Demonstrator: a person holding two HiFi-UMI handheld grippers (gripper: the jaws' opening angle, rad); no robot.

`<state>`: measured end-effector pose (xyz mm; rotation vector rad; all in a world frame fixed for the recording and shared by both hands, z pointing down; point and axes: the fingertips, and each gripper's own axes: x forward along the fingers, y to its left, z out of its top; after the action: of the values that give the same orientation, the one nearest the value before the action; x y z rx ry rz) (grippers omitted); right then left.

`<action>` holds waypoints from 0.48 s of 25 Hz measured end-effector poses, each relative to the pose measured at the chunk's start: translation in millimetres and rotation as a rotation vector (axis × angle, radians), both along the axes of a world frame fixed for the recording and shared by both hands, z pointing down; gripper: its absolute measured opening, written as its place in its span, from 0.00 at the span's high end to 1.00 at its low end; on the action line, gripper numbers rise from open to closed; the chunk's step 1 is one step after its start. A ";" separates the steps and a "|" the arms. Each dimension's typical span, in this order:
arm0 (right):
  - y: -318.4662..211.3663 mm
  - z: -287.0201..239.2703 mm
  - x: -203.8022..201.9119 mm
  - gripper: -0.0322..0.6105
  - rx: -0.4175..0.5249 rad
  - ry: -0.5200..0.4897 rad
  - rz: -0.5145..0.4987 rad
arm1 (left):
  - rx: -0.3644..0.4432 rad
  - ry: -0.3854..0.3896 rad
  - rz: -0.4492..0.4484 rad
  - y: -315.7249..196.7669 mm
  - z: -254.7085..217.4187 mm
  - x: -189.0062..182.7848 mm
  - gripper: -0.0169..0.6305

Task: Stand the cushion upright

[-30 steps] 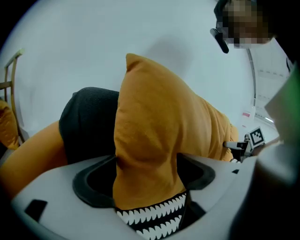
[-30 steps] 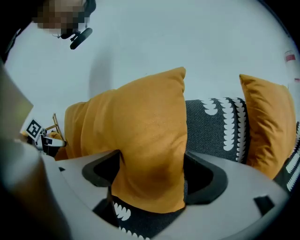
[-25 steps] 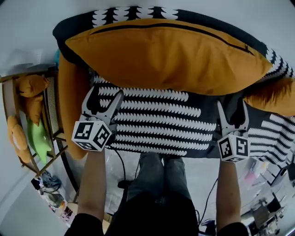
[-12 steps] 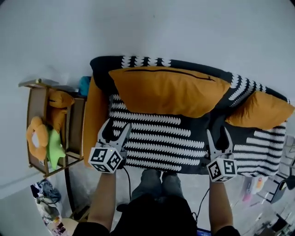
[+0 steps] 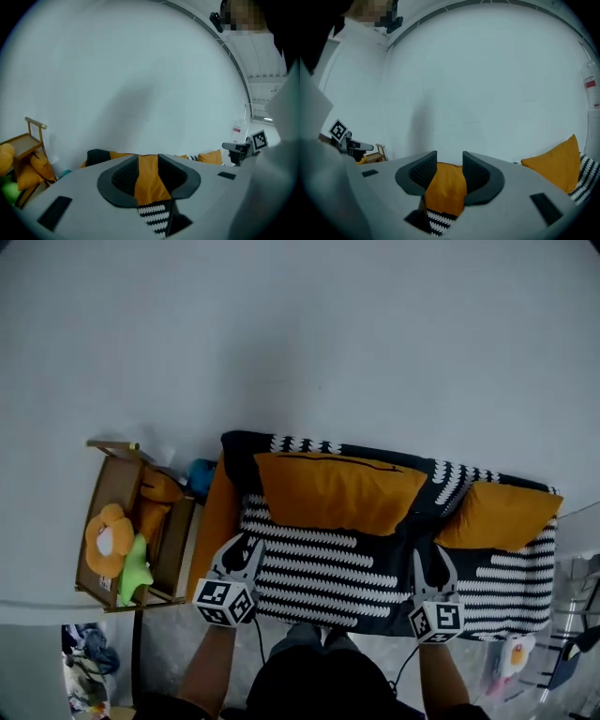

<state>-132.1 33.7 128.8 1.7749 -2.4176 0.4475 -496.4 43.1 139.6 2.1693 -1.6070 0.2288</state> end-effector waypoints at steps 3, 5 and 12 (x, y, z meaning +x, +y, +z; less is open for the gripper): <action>10.8 -18.4 -3.9 0.68 0.012 -0.039 -0.015 | 0.030 0.064 -0.009 11.0 -25.5 6.7 0.84; 11.5 -28.2 -6.5 0.70 0.024 -0.058 -0.029 | 0.061 0.066 -0.004 14.7 -41.2 11.7 0.87; 0.9 -67.7 -5.8 0.79 0.121 -0.039 -0.044 | 0.208 0.001 0.015 11.6 -90.9 29.4 0.89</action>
<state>-137.9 34.5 61.0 1.7710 -2.5552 0.3411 -467.0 54.8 48.6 2.3347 -1.6801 0.0677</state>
